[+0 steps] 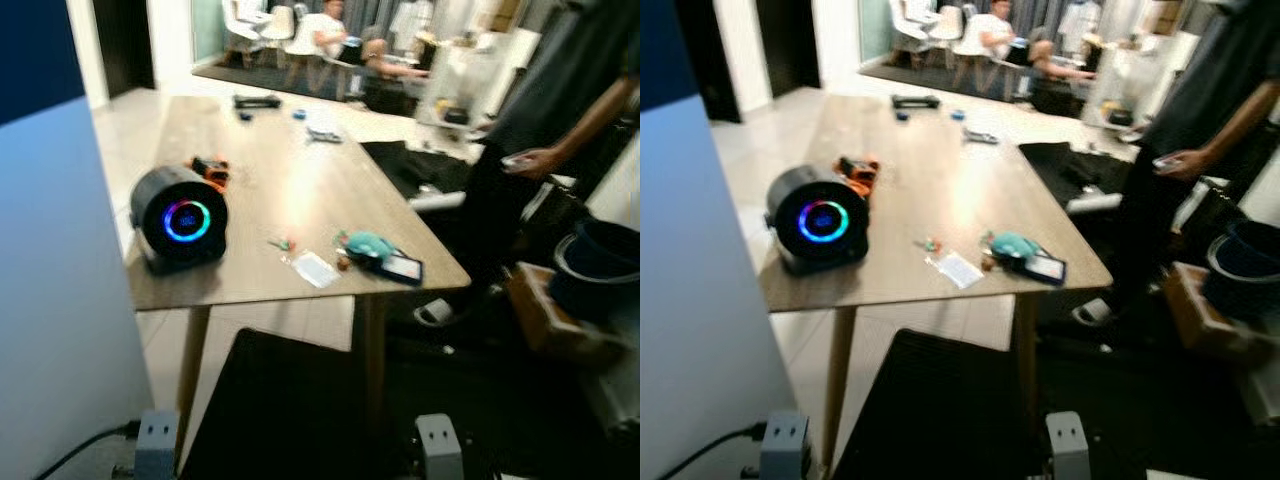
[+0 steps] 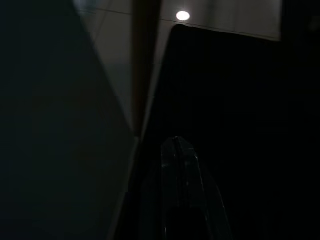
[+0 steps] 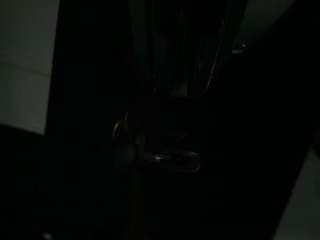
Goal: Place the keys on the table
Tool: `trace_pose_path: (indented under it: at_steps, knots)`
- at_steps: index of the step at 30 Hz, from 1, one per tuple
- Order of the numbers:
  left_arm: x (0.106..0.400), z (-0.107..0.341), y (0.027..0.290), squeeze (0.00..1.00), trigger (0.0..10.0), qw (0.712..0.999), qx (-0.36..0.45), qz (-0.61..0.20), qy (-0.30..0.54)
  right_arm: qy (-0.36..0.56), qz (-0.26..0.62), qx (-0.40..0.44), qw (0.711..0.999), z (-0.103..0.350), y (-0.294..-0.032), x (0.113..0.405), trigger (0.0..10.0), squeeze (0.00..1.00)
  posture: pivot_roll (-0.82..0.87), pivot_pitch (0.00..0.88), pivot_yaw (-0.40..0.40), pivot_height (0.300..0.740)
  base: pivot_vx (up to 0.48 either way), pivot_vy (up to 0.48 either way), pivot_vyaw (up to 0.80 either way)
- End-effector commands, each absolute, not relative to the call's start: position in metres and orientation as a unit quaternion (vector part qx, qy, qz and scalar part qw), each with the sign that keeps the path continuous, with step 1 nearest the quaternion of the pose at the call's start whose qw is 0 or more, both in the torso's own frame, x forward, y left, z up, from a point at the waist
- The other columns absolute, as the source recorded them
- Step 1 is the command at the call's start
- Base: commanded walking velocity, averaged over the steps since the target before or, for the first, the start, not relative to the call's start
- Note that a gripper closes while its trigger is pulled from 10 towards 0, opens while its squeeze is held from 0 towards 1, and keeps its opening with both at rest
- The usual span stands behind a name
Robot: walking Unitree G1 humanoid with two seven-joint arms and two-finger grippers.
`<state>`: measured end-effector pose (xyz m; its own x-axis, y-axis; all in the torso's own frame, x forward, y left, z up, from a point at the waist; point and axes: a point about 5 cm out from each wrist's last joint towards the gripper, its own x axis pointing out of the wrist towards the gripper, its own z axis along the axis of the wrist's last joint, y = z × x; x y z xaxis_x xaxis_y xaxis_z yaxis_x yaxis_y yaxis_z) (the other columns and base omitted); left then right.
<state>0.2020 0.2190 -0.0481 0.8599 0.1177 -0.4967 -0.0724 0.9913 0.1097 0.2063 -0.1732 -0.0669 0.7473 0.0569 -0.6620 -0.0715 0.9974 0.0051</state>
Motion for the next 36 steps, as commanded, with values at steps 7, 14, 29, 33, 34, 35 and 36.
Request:
trace_pose_path:
  at_steps: [7, 14, 29, 33, 34, 35, 36]
  knots:
    - [0.2013, -0.0505, 0.2116, 0.00, 10.0, 0.963, 0.048, 0.032, 0.264, 0.359, 0.054, -0.037, 0.931, -0.0691, -0.1758, 0.2010, 10.0, 0.00, 0.11, 0.040, -0.094, 0.740, 0.000, 0.000, -0.27]
    - [0.2009, -0.0506, 0.2103, 0.00, 10.0, 0.963, 0.051, 0.029, 0.263, 0.359, 0.053, -0.032, 0.931, -0.0697, -0.1743, 0.2001, 10.0, 0.00, 0.11, 0.042, -0.096, 0.740, 0.000, -0.282, 0.00]
    - [0.1986, -0.0509, 0.2122, 0.00, 10.0, 0.963, 0.049, 0.033, 0.262, 0.358, 0.057, -0.037, 0.931, -0.0688, -0.1731, 0.2021, 10.0, 0.00, 0.12, 0.039, -0.095, 0.740, 0.000, -0.404, 0.00]
    - [0.2000, -0.0503, 0.2130, 0.00, 10.0, 0.963, 0.052, 0.031, 0.263, 0.358, 0.056, -0.037, 0.931, -0.0694, -0.1727, 0.2010, 10.0, 0.00, 0.11, 0.035, -0.090, 0.740, 0.000, -0.329, 0.00]
    - [0.2000, -0.0503, 0.2130, 0.00, 10.0, 0.963, 0.052, 0.031, 0.263, 0.358, 0.056, -0.037, 0.931, -0.0694, -0.1727, 0.2010, 10.0, 0.00, 0.11, 0.035, -0.090, 0.740, 0.000, -0.281, 0.00]
    - [0.2017, -0.0494, 0.2129, 0.00, 10.0, 0.963, 0.053, 0.030, 0.261, 0.358, 0.055, -0.037, 0.931, -0.0696, -0.1728, 0.2007, 10.0, 0.00, 0.11, 0.035, -0.090, 0.740, 0.000, 0.000, 0.00]
    - [0.2017, -0.0494, 0.2129, 0.00, 10.0, 0.963, 0.053, 0.030, 0.261, 0.358, 0.055, -0.037, 0.931, -0.0696, -0.1728, 0.2007, 10.0, 0.00, 0.11, 0.035, -0.090, 0.740, 0.000, 0.000, 0.00]
